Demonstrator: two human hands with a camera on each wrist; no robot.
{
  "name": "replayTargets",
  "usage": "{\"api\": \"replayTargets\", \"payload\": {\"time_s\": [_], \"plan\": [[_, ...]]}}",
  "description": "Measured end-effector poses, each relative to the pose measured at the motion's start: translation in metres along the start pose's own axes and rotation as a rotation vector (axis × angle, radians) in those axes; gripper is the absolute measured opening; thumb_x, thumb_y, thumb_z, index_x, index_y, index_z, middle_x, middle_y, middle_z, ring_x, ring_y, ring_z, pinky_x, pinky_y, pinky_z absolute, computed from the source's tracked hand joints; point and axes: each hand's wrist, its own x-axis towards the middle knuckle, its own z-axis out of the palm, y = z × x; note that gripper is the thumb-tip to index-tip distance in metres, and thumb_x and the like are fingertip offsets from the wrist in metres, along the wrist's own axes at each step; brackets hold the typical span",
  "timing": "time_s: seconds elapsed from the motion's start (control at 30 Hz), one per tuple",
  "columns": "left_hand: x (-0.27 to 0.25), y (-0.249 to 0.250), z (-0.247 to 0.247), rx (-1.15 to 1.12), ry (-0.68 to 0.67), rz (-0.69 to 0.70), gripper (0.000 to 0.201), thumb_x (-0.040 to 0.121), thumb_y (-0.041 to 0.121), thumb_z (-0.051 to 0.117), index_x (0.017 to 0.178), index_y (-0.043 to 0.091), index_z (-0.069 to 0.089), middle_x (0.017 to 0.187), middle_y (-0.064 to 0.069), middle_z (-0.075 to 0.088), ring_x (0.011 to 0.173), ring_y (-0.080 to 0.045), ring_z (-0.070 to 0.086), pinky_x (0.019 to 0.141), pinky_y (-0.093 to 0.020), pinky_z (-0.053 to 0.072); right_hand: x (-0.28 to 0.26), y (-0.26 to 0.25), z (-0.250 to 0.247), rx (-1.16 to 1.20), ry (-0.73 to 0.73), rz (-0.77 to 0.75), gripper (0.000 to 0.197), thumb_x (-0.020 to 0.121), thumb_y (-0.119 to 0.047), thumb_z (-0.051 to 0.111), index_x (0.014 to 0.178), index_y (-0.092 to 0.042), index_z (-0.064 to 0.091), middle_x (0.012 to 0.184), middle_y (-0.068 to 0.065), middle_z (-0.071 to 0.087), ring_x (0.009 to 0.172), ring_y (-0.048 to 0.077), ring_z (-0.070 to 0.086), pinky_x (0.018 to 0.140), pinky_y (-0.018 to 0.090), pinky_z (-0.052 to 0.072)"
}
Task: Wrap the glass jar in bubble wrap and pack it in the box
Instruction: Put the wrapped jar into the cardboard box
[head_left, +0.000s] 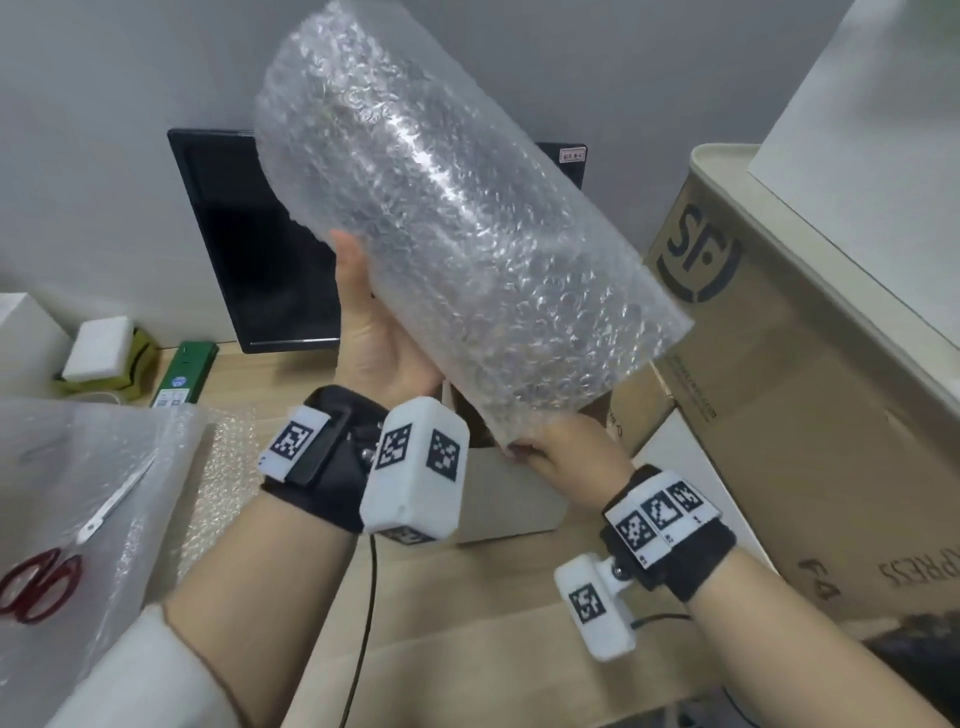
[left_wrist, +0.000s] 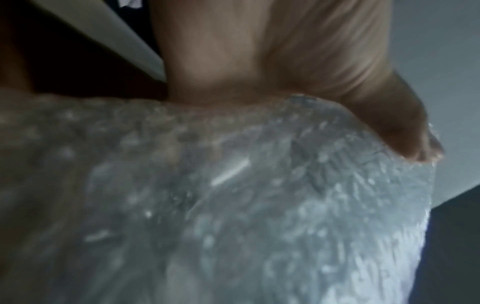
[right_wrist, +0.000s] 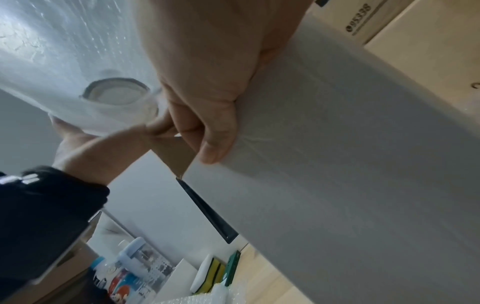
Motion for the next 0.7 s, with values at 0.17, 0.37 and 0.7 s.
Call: {"api": "replayTargets", "payload": {"time_s": [0.17,0.37,0.7], "plan": [[0.01,0.008,-0.031,0.059,-0.226,-0.131,0.081,0.071,0.045,0.071,0.135,0.009,0.038,0.13,-0.012,0.047,0.124,-0.029,0.042,0.106,-0.046,0.033,-0.009,-0.004,0.015,0.316,-0.111,0.087,0.038,0.082,-0.04,0.052,0.088,-0.009,0.073,0.094,0.005,0.069,0.089,0.022,0.063,0.075,0.024,0.04],[0.012,-0.004,-0.046,0.218,-0.149,-0.171,0.103,0.066,0.047,0.076,0.146,0.007,0.024,0.152,-0.024,0.019,0.138,-0.042,0.021,0.112,-0.06,0.019,-0.018,0.008,0.015,0.753,0.161,0.314,0.02,0.067,-0.026,0.078,0.049,-0.03,0.069,0.058,-0.016,0.065,0.07,-0.006,0.058,0.068,0.003,0.04],[0.014,-0.006,-0.06,-0.017,-0.138,-0.141,0.078,0.078,0.042,0.064,0.141,0.015,0.028,0.135,-0.009,0.038,0.13,-0.029,0.029,0.114,-0.052,0.017,-0.028,0.014,0.025,0.42,0.259,0.208,0.027,0.081,-0.029,0.059,0.098,-0.013,0.072,0.113,0.005,0.068,0.106,0.0,0.055,0.092,0.006,0.037]]}}
